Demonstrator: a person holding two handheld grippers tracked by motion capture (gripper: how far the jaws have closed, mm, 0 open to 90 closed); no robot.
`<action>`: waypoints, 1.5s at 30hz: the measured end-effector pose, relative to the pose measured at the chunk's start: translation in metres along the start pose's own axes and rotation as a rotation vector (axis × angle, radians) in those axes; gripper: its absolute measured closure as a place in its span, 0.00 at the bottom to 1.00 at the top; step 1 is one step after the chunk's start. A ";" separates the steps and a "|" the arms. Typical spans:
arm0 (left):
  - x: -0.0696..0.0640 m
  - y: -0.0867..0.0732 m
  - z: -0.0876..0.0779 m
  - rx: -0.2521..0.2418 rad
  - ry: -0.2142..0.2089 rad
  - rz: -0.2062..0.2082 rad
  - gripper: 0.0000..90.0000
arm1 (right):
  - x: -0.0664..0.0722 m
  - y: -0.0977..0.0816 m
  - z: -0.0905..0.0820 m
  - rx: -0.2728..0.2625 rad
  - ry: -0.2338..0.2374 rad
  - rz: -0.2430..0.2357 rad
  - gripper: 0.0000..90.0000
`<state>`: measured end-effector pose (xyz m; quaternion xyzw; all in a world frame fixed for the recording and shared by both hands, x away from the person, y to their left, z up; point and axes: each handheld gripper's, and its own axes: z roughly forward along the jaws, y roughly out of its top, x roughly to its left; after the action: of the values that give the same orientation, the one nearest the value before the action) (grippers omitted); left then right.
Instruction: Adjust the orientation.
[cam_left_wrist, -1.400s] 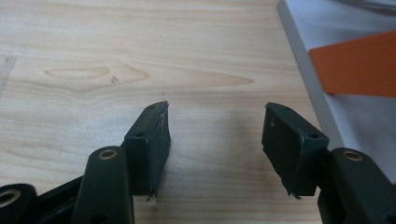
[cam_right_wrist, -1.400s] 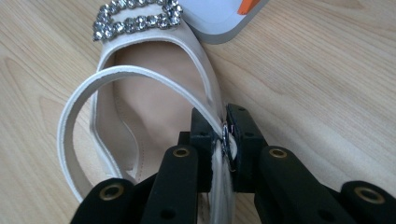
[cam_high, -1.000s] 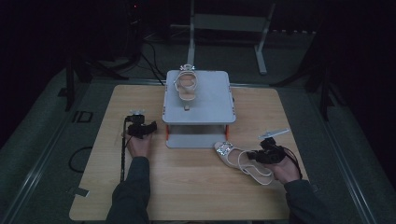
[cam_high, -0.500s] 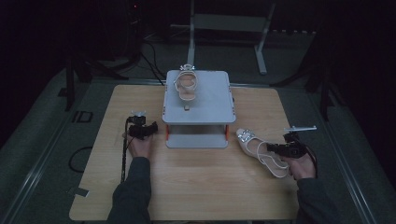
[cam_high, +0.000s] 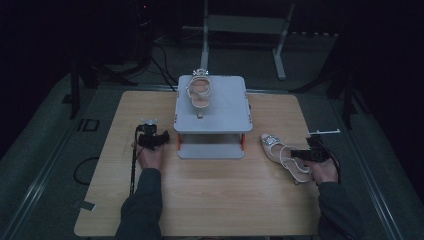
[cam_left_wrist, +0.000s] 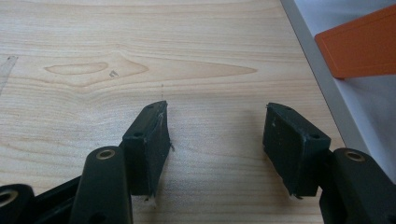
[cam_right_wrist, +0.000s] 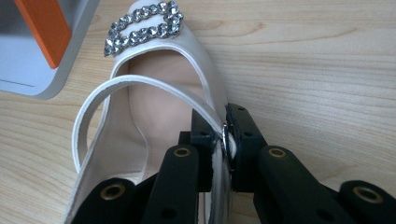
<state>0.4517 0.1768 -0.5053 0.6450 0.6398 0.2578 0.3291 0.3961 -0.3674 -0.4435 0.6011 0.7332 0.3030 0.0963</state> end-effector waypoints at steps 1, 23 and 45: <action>0.000 0.000 0.000 0.000 -0.001 -0.001 0.46 | -0.001 0.000 0.001 0.007 0.000 -0.003 0.92; 0.000 0.000 0.000 0.000 0.000 0.000 0.46 | -0.001 0.022 0.018 0.170 -0.017 -0.139 0.82; -0.001 0.000 0.000 0.006 0.002 0.009 0.45 | -0.003 0.021 0.015 0.197 -0.020 0.145 0.97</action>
<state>0.4516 0.1761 -0.5050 0.6485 0.6379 0.2582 0.3253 0.4216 -0.3633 -0.4447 0.6620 0.7131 0.2295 0.0220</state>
